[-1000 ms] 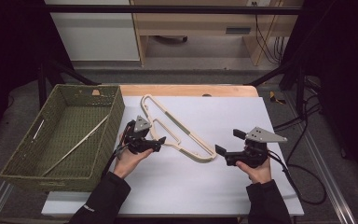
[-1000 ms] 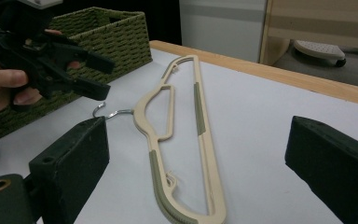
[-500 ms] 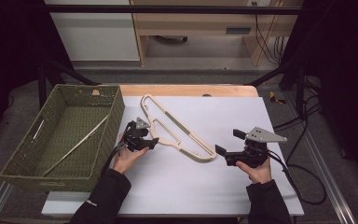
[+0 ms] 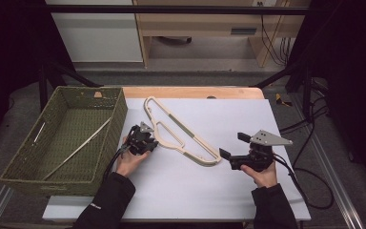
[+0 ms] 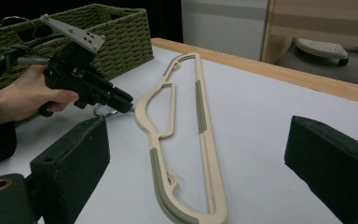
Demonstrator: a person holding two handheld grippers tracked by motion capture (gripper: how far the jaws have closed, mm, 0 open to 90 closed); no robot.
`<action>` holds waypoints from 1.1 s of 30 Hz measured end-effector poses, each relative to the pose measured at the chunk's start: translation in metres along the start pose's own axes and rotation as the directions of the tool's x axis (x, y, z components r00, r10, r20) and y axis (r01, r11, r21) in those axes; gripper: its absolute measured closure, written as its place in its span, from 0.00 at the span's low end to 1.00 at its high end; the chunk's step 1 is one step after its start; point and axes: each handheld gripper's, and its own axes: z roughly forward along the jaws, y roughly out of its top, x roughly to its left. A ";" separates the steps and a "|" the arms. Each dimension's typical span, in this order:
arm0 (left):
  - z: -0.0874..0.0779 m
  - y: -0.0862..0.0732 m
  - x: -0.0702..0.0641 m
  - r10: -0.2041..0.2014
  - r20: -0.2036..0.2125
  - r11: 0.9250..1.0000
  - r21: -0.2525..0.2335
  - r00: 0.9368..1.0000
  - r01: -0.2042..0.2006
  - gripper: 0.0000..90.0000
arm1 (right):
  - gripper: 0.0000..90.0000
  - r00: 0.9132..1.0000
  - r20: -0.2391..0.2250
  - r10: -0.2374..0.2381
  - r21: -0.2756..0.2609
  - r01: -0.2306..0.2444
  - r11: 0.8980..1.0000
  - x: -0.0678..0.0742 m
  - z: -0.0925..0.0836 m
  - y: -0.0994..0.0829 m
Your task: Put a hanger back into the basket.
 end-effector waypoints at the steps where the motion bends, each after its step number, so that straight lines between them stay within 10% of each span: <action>1: 0.001 0.000 0.000 0.001 0.003 1.000 -0.002 1.000 -0.001 0.87 | 0.08 1.000 0.000 0.000 0.000 0.000 1.000 0.000 0.000 0.000; 33: -0.026 0.010 -0.017 0.089 0.002 0.996 0.003 0.996 -0.089 0.99 | 0.09 0.999 -0.027 -0.021 0.036 0.021 0.999 0.004 0.018 -0.001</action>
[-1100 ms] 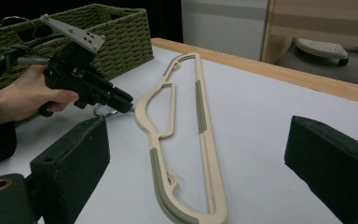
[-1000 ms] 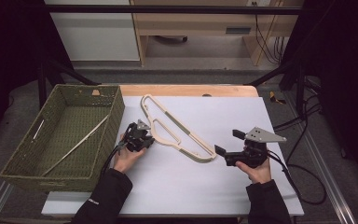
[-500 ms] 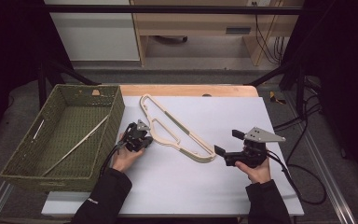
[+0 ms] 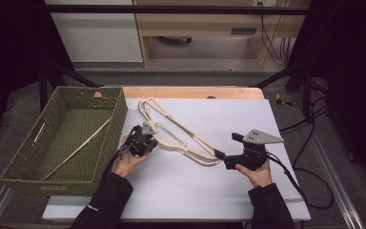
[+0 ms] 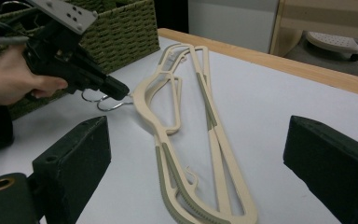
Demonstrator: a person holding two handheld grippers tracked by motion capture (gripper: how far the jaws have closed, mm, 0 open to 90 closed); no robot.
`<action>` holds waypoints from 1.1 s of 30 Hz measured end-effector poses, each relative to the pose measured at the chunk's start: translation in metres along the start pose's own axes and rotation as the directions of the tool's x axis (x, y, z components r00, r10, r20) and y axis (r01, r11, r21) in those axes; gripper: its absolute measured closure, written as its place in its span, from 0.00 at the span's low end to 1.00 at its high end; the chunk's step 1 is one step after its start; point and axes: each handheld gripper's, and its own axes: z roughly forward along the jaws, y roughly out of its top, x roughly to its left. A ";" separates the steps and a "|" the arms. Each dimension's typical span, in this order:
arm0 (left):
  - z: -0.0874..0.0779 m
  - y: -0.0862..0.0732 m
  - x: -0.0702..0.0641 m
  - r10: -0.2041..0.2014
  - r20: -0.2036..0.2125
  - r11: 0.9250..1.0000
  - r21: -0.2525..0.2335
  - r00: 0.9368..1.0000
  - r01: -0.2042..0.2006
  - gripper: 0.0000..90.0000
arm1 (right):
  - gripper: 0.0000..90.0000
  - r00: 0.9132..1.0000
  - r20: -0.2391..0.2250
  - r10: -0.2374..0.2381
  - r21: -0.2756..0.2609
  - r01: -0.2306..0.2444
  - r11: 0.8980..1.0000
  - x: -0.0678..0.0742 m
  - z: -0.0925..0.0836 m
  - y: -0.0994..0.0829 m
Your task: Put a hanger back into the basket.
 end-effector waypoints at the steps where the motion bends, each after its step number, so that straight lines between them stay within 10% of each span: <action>1: -0.002 0.001 -0.001 -0.012 -0.001 1.000 -0.004 1.000 0.012 0.99 | 0.09 1.000 -0.005 0.002 0.003 -0.002 1.000 0.001 0.002 0.000; 33: -0.040 0.017 -0.025 -0.033 0.018 0.999 0.014 0.999 0.032 0.99 | 0.19 0.983 -0.155 -0.100 0.118 0.119 0.986 0.062 0.120 0.019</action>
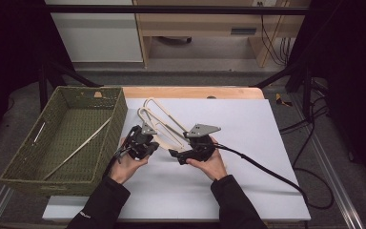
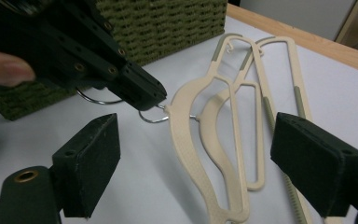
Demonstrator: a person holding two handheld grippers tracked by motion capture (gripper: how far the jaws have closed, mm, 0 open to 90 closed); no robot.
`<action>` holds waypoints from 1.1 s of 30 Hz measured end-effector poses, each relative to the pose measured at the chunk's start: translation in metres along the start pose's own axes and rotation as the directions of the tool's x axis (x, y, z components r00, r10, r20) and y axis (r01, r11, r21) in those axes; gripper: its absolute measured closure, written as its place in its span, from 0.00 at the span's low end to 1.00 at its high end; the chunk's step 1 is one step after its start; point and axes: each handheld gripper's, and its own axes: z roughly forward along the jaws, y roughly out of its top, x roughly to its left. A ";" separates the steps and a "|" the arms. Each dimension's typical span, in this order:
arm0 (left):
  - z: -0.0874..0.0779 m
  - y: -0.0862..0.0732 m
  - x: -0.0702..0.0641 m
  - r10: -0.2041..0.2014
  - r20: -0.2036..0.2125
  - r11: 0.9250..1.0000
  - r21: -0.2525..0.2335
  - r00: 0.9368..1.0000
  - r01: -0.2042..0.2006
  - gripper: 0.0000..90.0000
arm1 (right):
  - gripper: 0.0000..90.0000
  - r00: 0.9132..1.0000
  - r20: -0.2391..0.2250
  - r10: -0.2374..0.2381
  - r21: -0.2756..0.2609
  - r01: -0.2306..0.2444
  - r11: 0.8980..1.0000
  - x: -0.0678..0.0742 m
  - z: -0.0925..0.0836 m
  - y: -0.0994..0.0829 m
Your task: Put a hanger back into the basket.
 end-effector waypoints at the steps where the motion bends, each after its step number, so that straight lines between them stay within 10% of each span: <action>1: -0.001 0.001 0.000 -0.003 0.001 1.000 0.002 1.000 0.003 0.99 | 0.20 1.000 0.003 -0.008 0.010 0.008 1.000 0.001 0.003 -0.001; 33: -0.006 0.006 -0.014 -0.013 0.024 1.000 0.001 1.000 0.013 0.98 | 0.79 0.986 -0.010 -0.166 0.165 0.166 0.972 0.007 0.036 -0.023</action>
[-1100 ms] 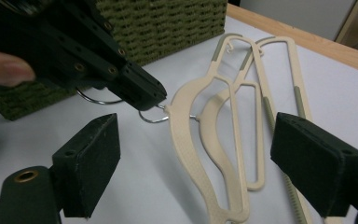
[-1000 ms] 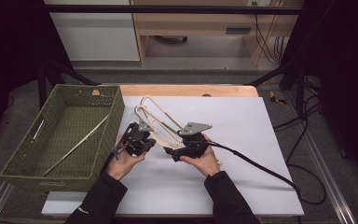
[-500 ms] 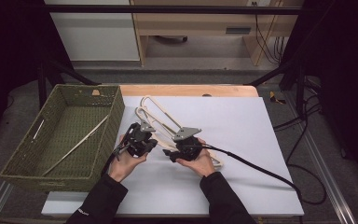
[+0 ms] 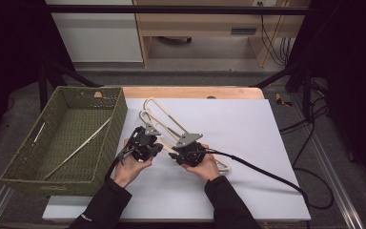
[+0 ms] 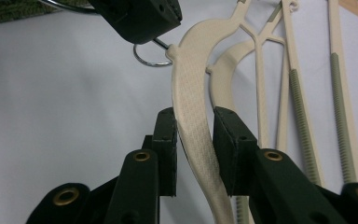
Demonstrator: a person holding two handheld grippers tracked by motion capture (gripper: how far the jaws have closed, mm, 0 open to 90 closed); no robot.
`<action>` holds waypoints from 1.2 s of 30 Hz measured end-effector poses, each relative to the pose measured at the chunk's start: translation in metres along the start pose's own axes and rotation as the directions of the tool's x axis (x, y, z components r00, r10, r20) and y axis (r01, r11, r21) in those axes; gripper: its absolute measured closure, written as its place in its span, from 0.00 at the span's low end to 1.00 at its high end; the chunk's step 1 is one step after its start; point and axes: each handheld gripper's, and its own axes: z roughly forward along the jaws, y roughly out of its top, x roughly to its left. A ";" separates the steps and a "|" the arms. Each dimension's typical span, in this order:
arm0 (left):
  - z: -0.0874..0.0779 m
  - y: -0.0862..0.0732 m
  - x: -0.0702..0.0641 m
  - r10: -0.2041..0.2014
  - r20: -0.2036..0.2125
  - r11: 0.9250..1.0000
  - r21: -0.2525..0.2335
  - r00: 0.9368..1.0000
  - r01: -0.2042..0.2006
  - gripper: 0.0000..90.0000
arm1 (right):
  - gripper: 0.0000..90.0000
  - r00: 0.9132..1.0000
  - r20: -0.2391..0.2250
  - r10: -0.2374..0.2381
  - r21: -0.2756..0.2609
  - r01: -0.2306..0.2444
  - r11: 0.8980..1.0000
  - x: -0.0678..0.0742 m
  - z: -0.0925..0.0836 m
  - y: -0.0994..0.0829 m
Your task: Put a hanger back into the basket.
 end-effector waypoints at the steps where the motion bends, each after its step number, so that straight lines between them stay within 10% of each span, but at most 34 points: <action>1: 0.000 0.000 0.000 0.002 -0.001 1.000 -0.008 1.000 -0.002 0.98 | 0.80 1.000 0.001 -0.011 0.008 0.011 1.000 0.000 -0.001 0.000; 6: -0.017 0.002 0.007 -0.022 0.019 0.995 -0.101 1.000 0.024 0.82 | 0.81 0.999 0.023 -0.028 -0.008 0.029 1.000 0.000 -0.004 0.001; 13: -0.057 0.005 0.013 -0.014 0.055 0.952 -0.304 0.998 0.030 0.41 | 0.84 0.998 0.045 -0.052 -0.010 0.053 0.999 -0.003 -0.010 0.004; 21: -0.084 0.002 0.021 -0.020 0.048 0.914 -0.404 0.999 0.037 0.13 | 0.90 0.995 0.074 -0.069 -0.026 0.072 0.997 -0.010 -0.028 0.013; 36: -0.077 -0.006 0.033 -0.020 0.044 0.930 -0.366 0.999 0.035 0.07 | 0.96 0.978 0.196 -0.066 -0.045 0.076 0.996 -0.039 -0.056 0.023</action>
